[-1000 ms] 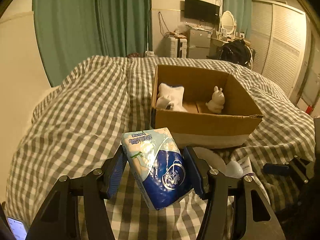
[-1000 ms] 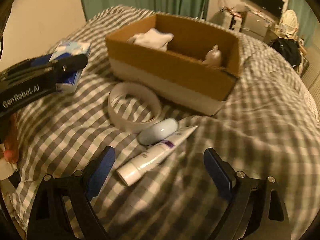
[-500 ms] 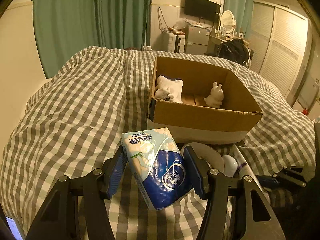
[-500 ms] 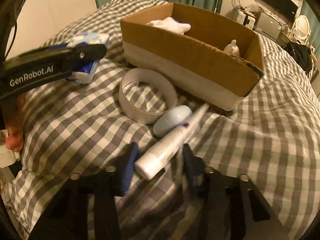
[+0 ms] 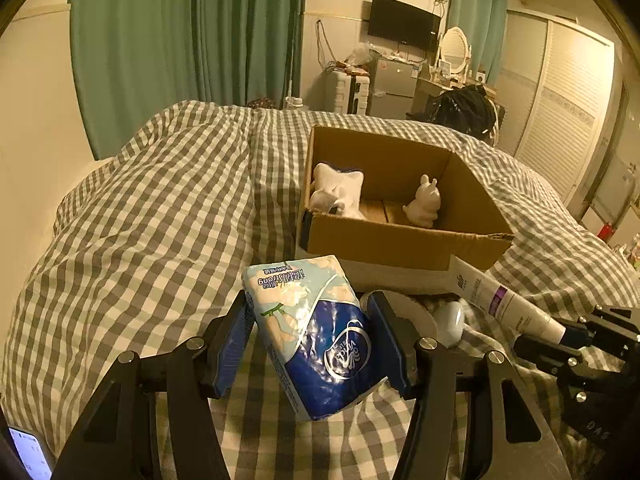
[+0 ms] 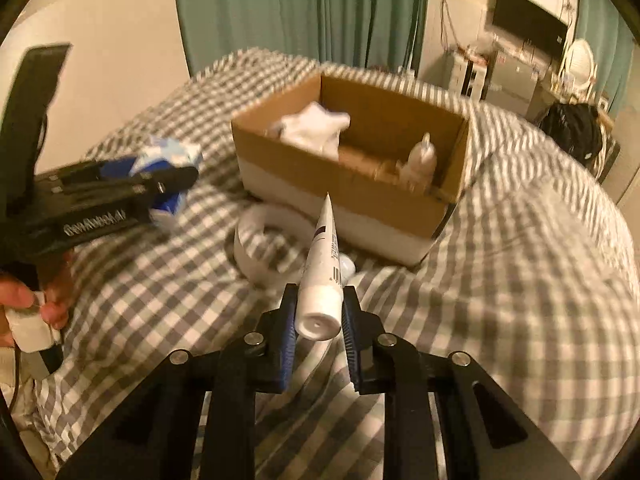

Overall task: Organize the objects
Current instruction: 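Lower the tissue pack into the box while the right tool drops the white tube in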

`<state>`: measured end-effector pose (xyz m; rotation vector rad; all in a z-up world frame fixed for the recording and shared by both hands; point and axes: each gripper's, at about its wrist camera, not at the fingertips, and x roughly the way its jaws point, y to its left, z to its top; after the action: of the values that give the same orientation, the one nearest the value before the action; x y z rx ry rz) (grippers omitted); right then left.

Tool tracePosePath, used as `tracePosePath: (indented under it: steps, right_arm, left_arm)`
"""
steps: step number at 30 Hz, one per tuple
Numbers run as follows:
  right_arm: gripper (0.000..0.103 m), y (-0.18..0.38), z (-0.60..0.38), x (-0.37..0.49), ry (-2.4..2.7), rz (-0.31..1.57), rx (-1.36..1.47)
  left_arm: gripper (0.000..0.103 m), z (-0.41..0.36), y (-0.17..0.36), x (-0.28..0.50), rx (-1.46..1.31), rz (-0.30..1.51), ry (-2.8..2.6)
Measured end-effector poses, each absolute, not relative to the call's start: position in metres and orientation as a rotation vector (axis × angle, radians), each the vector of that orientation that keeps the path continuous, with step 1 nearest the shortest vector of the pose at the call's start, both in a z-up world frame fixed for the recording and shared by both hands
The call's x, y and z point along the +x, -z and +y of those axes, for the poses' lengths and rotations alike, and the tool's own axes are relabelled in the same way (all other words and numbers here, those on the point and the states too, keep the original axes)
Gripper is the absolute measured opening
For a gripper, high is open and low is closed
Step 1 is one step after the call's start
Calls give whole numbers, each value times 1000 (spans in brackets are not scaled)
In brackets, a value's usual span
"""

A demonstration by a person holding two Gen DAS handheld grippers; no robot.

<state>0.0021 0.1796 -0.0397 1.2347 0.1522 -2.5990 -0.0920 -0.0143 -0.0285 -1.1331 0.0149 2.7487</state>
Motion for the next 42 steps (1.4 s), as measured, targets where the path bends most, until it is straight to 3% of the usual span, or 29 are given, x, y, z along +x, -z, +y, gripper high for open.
tracePosePath:
  steps: [10,20,30,42]
  right_arm:
    - [20,-29,193,-13,2691,177,1011]
    - [20,-96,206,-85,2763,166,848]
    - [20,-56,218,-167,2719,157,980]
    - [20,8,235,-191,2615,60,1152]
  left_arm:
    - [59,-1,-24,-120,-981,33,-2755]
    - [60,20,-69,-186,-856,78,-2814]
    - [60,56,-13,-264,-982,146,-2727]
    - [60,73,37,-276,-1078,225,-2619]
